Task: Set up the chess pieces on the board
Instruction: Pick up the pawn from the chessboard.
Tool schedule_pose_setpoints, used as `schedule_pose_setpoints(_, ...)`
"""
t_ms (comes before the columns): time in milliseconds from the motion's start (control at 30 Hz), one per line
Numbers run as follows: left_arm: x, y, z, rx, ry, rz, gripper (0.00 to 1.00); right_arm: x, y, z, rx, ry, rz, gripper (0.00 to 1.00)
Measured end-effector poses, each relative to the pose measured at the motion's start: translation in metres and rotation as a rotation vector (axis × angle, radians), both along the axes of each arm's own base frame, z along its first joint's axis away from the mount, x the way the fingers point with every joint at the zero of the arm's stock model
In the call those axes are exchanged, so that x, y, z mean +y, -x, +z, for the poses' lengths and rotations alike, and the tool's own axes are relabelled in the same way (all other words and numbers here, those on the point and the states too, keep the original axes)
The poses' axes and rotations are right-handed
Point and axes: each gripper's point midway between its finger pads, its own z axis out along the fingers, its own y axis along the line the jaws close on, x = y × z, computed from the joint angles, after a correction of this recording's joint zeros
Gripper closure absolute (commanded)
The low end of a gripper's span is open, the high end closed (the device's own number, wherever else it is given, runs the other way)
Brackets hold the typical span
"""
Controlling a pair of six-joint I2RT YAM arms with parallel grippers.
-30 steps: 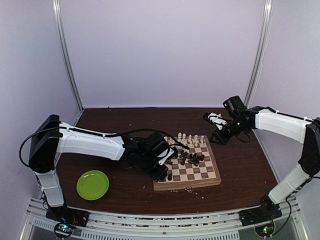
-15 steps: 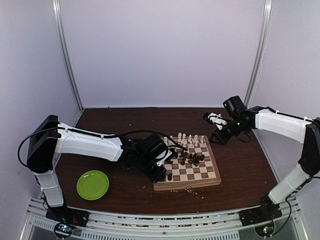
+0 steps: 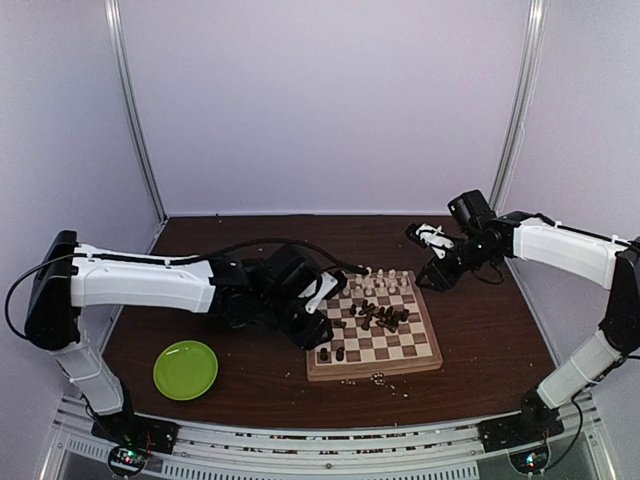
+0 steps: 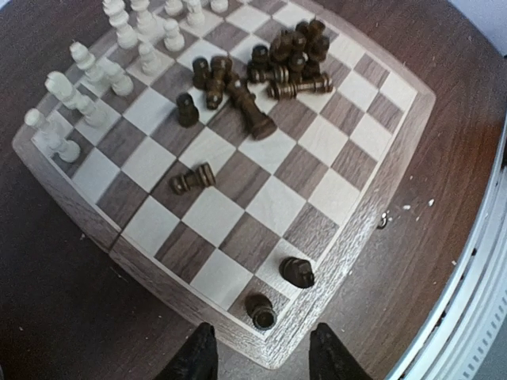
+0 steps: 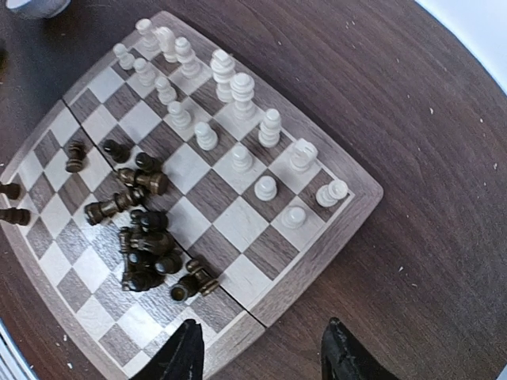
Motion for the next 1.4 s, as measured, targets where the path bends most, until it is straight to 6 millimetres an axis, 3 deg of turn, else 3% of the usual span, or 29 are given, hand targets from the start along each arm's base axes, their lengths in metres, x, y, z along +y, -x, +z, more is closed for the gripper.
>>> schedule_pose_setpoints(167,0.012,-0.023,0.047,-0.071,0.154,0.076,0.48,0.028,0.017,0.025,-0.010,-0.061,0.113,0.52)
schedule_pose_setpoints(300,0.034,-0.048,0.060,-0.097,0.256,0.186,0.31,0.067,0.037,0.036,-0.032,-0.063,0.257,0.56)
schedule_pose_setpoints(400,0.043,-0.064,0.063,-0.097,0.342,0.266,0.26,0.090,0.047,0.024,-0.002,-0.027,0.328,0.61)
schedule_pose_setpoints(600,0.057,-0.081,0.058,-0.074,0.446,0.378,0.25,0.129,0.054,-0.021,0.076,0.100,0.412,0.61)
schedule_pose_setpoints(733,0.054,-0.086,0.068,-0.076,0.500,0.395,0.27,0.142,0.056,-0.037,0.095,0.156,0.429,0.58)
schedule_pose_setpoints(1033,0.052,-0.086,0.072,-0.068,0.556,0.403,0.31,0.165,0.049,-0.041,0.092,0.189,0.422,0.60)
schedule_pose_setpoints(1267,0.052,-0.085,0.074,-0.069,0.561,0.404,0.31,0.164,0.050,-0.068,0.158,0.235,0.409,0.64)
schedule_pose_setpoints(1400,0.053,-0.085,0.075,-0.072,0.561,0.405,0.32,0.165,0.049,-0.072,0.171,0.240,0.401,0.65)
